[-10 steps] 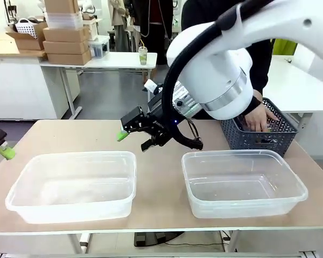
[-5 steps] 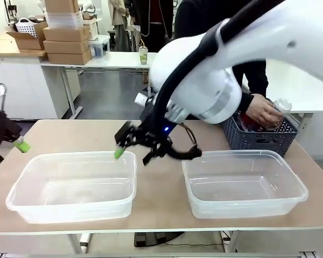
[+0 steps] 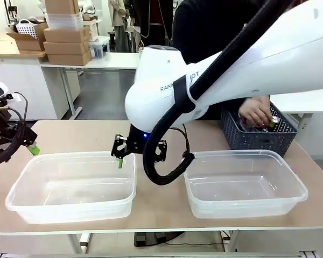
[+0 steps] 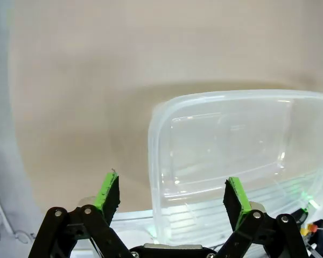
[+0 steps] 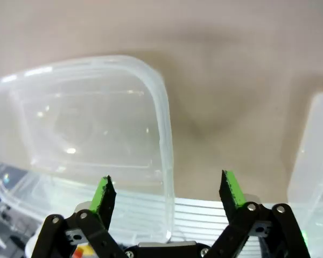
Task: Sort the waste into each basket.
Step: Pick up the Organizing box on the left side of the table and lift it.
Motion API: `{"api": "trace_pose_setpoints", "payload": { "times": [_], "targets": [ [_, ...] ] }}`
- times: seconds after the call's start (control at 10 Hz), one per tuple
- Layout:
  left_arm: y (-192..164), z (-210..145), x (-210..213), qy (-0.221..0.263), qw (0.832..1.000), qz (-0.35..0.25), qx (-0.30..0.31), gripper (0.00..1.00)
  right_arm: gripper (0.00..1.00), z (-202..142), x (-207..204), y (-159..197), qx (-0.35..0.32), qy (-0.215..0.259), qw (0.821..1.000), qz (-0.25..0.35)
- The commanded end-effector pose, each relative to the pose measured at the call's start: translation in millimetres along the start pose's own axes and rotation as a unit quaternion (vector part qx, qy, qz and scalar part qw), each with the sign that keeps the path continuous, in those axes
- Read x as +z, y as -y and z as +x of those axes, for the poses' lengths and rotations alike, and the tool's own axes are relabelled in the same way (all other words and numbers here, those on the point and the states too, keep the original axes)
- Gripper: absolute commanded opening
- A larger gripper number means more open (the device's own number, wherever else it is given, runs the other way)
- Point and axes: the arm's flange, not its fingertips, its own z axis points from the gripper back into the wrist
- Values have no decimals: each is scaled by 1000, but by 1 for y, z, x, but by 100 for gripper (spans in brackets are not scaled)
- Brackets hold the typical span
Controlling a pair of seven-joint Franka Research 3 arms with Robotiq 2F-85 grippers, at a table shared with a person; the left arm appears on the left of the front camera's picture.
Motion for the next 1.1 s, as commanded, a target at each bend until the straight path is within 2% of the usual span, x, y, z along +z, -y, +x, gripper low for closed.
{"api": "trace_pose_setpoints", "payload": {
  "times": [0.0, 0.1, 0.3, 0.5, 0.6, 0.7, 0.8, 0.9, 1.0],
  "targets": [
    [-4, -49, -51, -16, 999, 23, -15, 100, 100, 7, -17, -31, -20, -1, 999, -34],
    [-7, -51, -60, -35, 998, 40, -15, 100, 100, 9, -23, -31, -34, 4, 998, -51],
    [-4, -58, -67, -65, 996, 37, -55, 100, 100, 16, -32, -30, -48, 6, 997, -62],
    [-3, -58, -73, -72, 995, 55, -42, 100, 100, 18, -43, -31, -50, 3, 996, -69],
    [-4, -56, -76, -72, 994, 73, -33, 78, 44, 16, -44, -33, -45, 7, 997, -64],
    [-4, -56, -77, -69, 994, 82, -23, 42, 42, 15, -44, -34, -44, 10, 996, -72],
    [-7, -56, -76, -66, 994, 87, -21, 20, 0, 15, -42, -32, -47, 8, 997, -68],
    [-7, -56, -76, -62, 994, 90, -15, 36, 0, 15, -40, -30, -48, 7, 996, -73],
    [-7, -56, -76, -59, 994, 87, -10, 0, 0, 14, -40, -30, -47, 7, 996, -75]
  ]
}}
